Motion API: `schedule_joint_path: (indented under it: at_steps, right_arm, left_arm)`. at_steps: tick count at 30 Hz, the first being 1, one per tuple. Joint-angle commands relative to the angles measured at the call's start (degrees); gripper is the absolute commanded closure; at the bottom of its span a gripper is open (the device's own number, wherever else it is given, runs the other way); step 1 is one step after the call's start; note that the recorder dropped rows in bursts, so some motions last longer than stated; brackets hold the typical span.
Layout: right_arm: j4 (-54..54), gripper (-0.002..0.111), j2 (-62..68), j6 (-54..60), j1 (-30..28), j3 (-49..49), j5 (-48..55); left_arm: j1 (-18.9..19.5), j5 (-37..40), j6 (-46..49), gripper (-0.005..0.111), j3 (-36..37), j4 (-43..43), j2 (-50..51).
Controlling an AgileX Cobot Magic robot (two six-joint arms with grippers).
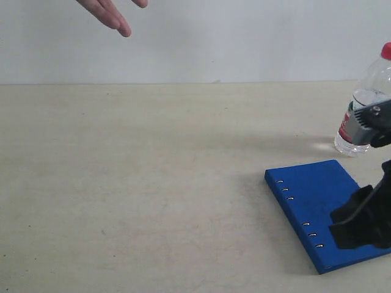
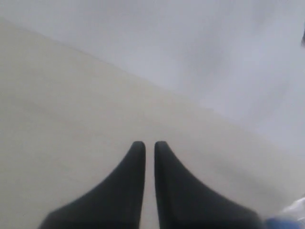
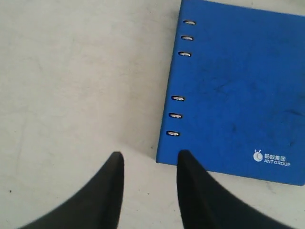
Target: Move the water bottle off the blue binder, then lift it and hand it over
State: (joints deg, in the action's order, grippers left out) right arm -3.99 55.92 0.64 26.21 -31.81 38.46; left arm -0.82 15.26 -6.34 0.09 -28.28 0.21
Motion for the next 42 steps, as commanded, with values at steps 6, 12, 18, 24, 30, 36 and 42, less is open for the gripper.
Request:
schedule_joint_path:
  at_steps: [6,12,18,24,30,36,42]
  right_arm:
    - [19.4,0.078,1.3,-19.3,-15.8,2.5,-6.4]
    - [14.2,0.092,1.4,-14.9,-27.7,2.6,-8.9]
    - [7.9,0.092,8.6,-6.8,-29.7,2.6,-11.4]
    - [-16.6,0.092,20.2,20.7,-29.7,0.6,-8.5]
    - [-37.3,0.092,22.0,55.2,-29.7,-5.5,10.3]
    - [-18.9,0.092,21.9,46.4,-29.7,-6.3,-1.2]
    - [-8.2,0.092,21.9,35.6,-29.7,-6.3,-8.3]
  left_arm:
    - [-0.4,7.1,1.9,0.100,-0.1,-24.6,-0.2]
    - [-0.4,9.2,1.9,0.100,-0.1,-24.3,-0.2]
    - [-0.4,9.3,15.3,0.100,-0.1,-34.5,-0.2]
    - [-0.4,20.1,49.9,0.100,-0.1,-52.6,9.6]
    - [-0.4,16.8,67.3,0.100,-0.1,-60.3,28.0]
    - [-0.4,24.0,92.6,0.100,-1.5,-71.7,54.5]
    - [-0.6,30.7,103.6,0.100,-9.9,-71.7,77.5]
